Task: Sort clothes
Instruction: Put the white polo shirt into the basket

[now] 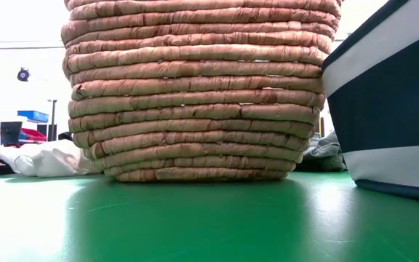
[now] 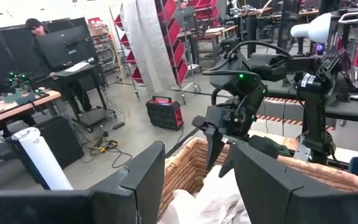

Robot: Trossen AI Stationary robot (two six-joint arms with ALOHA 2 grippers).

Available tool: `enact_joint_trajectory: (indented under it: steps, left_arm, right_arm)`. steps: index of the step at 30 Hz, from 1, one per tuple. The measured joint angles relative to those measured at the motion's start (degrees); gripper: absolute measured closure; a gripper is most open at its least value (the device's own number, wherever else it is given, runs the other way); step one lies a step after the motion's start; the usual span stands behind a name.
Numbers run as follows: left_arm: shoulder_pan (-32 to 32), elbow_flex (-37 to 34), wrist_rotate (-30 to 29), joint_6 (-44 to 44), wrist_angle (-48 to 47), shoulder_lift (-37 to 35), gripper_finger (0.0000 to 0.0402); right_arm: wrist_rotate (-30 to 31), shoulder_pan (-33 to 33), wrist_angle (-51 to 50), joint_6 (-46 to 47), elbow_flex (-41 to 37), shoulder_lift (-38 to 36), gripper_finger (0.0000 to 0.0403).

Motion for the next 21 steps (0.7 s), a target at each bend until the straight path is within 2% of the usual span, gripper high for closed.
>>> enact_joint_trajectory:
  steps: [4,5,8,16,21]
  left_arm:
    - [0.0,0.0,0.0,0.0,-0.1,0.0,0.0232]
    - [0.0,0.0,0.0,0.0,-0.1,0.0,0.0232]
    - [0.0,0.0,0.0,0.0,-0.2,0.0,0.0232]
    - [0.0,0.0,0.0,0.0,-0.3,0.0,0.0232]
    - [0.0,-0.4,0.0,0.0,-0.3,0.0,0.0232]
  right_arm:
    - [2.1,-0.2,2.4,-0.1,-1.9,0.1,0.0364]
    - [3.1,-0.2,2.7,-0.4,-2.7,0.2,0.0378]
    - [4.7,-0.2,4.3,0.0,-6.3,0.9,0.0387]
    - [4.5,0.9,7.0,4.0,-16.9,1.2,0.0394]
    - [3.8,2.5,7.1,3.0,-21.5,1.1,0.0394]
